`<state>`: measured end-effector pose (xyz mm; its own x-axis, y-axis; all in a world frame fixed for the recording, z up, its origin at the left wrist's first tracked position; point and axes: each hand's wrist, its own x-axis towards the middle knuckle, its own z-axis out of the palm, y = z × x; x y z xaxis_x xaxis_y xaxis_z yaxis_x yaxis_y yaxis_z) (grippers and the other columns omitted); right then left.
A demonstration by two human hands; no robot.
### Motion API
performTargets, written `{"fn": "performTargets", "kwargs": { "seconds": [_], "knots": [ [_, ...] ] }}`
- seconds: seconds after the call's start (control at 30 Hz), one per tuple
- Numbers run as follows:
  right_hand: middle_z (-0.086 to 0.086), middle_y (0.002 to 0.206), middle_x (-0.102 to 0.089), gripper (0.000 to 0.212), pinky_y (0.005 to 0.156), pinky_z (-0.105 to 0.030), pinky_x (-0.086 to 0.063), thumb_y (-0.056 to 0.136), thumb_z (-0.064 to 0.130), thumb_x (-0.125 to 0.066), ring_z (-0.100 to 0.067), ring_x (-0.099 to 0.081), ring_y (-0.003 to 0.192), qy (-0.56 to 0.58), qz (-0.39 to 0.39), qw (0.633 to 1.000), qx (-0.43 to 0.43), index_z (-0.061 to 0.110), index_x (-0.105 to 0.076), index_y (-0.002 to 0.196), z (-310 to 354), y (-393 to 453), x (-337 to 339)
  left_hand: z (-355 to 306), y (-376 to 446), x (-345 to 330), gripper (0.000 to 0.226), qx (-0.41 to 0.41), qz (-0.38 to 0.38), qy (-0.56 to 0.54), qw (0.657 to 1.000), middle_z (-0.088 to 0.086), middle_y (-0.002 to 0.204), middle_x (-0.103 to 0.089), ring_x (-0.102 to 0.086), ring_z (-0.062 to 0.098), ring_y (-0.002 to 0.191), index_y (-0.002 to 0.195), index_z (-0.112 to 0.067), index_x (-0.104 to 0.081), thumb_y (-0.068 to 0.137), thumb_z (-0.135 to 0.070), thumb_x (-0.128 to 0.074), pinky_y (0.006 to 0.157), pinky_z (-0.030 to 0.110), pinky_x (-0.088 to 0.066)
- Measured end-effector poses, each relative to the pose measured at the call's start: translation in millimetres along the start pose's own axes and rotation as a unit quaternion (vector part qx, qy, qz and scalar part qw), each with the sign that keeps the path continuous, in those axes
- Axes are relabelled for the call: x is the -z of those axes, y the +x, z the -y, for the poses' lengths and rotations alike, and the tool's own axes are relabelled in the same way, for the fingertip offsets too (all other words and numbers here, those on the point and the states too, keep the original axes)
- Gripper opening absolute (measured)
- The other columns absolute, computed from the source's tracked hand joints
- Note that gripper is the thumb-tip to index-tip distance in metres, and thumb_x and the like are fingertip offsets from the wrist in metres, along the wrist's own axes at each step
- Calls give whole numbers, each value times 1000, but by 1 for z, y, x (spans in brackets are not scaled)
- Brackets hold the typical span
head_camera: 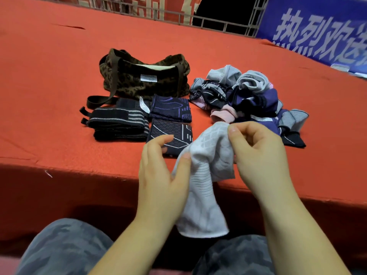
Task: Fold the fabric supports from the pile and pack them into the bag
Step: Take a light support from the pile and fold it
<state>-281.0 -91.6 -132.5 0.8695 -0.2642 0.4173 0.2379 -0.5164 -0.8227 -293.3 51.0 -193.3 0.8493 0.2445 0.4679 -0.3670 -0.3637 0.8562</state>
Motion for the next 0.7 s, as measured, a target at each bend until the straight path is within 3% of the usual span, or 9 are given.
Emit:
{"fn": "performTargets", "kwargs": {
  "seconds": [0.07,0.13,0.2,0.3,0.37,0.43,0.53,0.6,0.7],
  "knots": [
    [10,58,-60,20,56,-25,-43,88,21,-60,-3,-50,51,-9,-3,1000,9,27,-61,69,5,5,0,-8,-9,-4,68,0,22,46,999,-7,126,-44,-41,12,121,131,-23,-39,73,-60,-46,105,30,-31],
    [15,49,-56,22,52,-18,-39,88,22,-61,0,-48,46,-17,0,1000,17,28,-61,66,9,9,-1,-13,-17,-11,102,54,72,75,993,-2,146,-30,-28,13,135,146,-21,-21,62,-74,-45,112,31,-24],
    [21,48,-56,23,51,-11,-36,87,22,-61,3,-50,48,-29,6,999,25,28,-60,65,13,10,-2,-17,-21,-19,115,70,117,95,986,1,155,-15,-19,17,143,151,-22,-3,59,-72,-51,115,34,-22],
    [21,49,-55,23,52,-8,-36,88,21,-60,6,-50,50,-38,7,999,33,28,-59,66,17,9,0,-23,-16,-24,105,84,188,88,975,-2,158,7,-7,15,146,148,-22,15,76,-23,-62,117,28,-14],
    [15,55,-57,17,55,-7,-37,90,21,-58,7,-51,55,-42,-5,998,36,26,-61,74,18,10,7,-24,-10,-19,96,91,199,86,972,-5,158,5,-11,13,145,150,-23,9,78,-4,-52,113,21,-14],
    [15,68,-59,11,58,-7,-37,92,22,-56,5,-52,62,-57,-29,997,37,23,-62,82,18,12,17,-23,-2,-10,84,82,184,95,975,-6,156,-17,-26,11,139,150,-26,-11,79,-1,-49,104,14,-20],
    [16,71,-56,11,58,-19,-32,93,20,-53,-2,-51,66,-70,-63,995,23,19,-60,86,12,16,32,-24,7,7,55,77,153,126,977,-8,130,-54,-51,17,119,129,-30,-41,80,-7,-51,93,24,-37],
    [14,71,-55,12,61,-22,-28,94,18,-51,-10,-50,68,-74,-74,994,13,17,-59,86,7,15,37,-25,13,18,36,85,137,149,976,-10,110,-62,-57,18,105,110,-28,-49,79,-12,-56,86,28,-43],
    [5,77,-57,12,63,-22,-27,95,15,-49,-15,-49,77,-73,-93,993,3,14,-57,87,-1,13,40,-19,19,33,24,87,135,198,967,-5,94,-65,-59,22,93,96,-25,-53,75,-15,-60,78,32,-45]
  ]
}}
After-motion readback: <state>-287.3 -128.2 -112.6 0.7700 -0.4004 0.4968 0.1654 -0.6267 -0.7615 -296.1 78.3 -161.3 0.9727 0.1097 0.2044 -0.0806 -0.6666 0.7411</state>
